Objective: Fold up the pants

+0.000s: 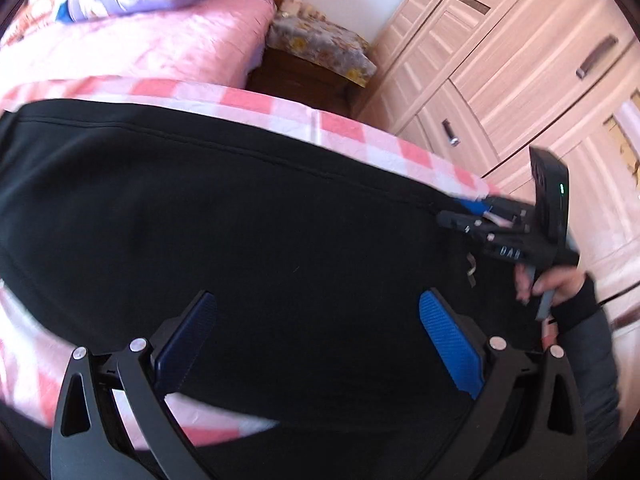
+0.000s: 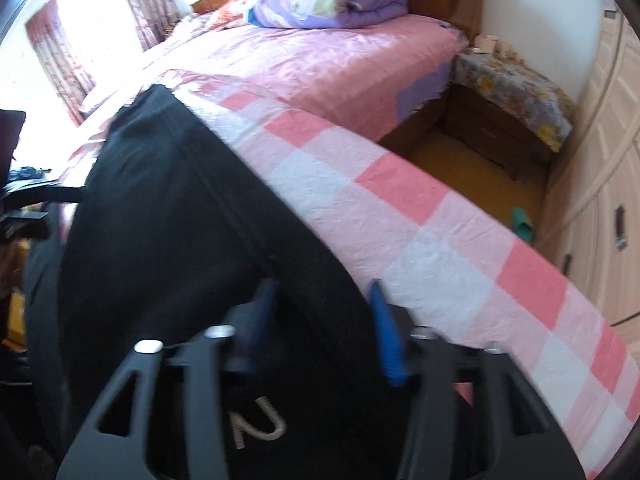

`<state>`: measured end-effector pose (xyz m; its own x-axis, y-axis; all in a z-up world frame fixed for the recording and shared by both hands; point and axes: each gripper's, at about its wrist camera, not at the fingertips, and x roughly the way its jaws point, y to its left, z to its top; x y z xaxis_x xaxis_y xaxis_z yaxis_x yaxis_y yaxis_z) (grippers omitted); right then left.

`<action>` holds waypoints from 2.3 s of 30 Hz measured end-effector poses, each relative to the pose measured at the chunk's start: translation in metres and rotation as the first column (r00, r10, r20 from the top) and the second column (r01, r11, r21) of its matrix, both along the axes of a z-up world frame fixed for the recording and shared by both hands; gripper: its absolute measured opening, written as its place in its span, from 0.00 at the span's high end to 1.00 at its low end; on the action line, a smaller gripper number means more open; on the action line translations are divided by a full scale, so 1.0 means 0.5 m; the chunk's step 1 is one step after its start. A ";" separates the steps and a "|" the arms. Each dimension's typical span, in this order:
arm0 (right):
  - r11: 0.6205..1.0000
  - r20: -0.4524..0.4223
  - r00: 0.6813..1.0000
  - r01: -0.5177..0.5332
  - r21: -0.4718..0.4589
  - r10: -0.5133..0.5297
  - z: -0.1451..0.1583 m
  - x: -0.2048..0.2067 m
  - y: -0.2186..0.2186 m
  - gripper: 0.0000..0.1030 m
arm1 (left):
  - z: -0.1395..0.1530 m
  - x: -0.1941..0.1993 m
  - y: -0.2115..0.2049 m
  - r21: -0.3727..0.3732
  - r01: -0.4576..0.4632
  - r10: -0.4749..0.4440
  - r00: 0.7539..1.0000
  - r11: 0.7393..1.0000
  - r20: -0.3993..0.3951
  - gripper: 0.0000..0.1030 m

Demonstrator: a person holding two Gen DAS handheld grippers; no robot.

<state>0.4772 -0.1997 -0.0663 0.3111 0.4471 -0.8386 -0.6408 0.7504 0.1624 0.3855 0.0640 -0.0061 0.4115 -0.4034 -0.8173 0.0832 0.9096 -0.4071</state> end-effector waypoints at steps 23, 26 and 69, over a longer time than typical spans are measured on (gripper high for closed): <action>0.944 0.726 0.682 0.290 -0.159 -0.087 0.107 -0.651 0.120 0.92 | 0.077 -0.172 0.028 -0.214 -0.188 0.232 0.951 0.959 0.204 0.85; 0.936 0.748 0.657 0.314 -0.157 -0.095 0.093 -0.737 0.142 0.92 | 0.092 -0.350 0.022 -0.127 -0.134 0.176 0.893 0.983 0.415 0.85; 0.451 -0.033 0.548 0.720 0.528 -0.836 0.058 -0.666 -0.326 0.82 | -0.141 -0.463 0.111 -0.373 -0.127 0.185 0.975 0.919 0.123 0.47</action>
